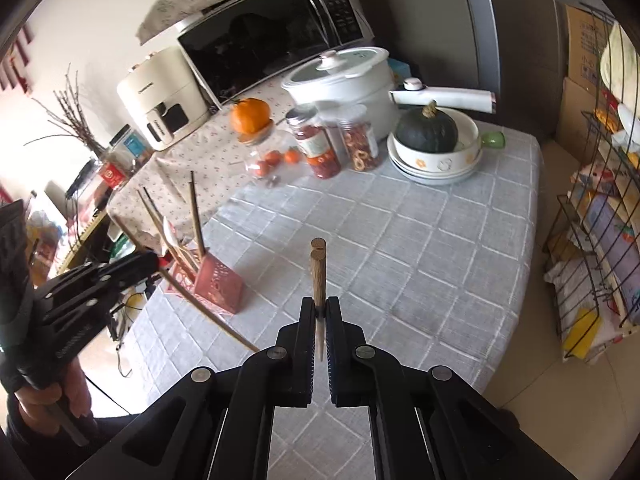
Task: Organize utensils
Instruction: 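Lower both held chopsticks into the pink basket and open both tools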
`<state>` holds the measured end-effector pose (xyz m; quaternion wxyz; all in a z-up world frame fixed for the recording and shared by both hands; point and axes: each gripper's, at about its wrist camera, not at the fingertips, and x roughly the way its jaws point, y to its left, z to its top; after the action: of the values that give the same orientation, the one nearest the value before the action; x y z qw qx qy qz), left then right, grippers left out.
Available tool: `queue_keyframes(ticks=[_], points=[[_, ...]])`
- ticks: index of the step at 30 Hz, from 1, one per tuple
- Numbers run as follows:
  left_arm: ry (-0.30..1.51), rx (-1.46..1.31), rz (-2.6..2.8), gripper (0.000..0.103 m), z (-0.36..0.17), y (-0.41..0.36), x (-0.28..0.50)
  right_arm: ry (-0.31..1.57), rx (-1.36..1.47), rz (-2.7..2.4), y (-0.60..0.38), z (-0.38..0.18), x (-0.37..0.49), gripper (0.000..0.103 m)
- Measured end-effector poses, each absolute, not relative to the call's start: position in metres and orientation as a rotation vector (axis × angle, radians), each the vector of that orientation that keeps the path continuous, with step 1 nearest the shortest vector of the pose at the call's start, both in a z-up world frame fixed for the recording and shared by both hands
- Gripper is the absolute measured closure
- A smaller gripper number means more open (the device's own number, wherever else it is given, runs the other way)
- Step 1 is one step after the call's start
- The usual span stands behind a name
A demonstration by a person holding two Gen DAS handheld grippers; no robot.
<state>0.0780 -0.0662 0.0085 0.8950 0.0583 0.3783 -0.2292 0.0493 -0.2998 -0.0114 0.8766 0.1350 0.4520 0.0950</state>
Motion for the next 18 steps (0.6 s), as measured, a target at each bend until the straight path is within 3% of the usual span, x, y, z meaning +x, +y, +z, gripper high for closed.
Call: queue_keyframes(ticks=[11, 18], points=[[0.684, -0.053, -0.389, 0.096, 0.030, 0.006, 0.074, 0.930, 0.258, 0.222, -0.278, -0.002, 0.067, 0.098], [0.597, -0.058, -0.281, 0.096, 0.048, 0.032, 0.082, 0.829, 0.233, 0.308, -0.242, 0.036, 0.070, 0.098]])
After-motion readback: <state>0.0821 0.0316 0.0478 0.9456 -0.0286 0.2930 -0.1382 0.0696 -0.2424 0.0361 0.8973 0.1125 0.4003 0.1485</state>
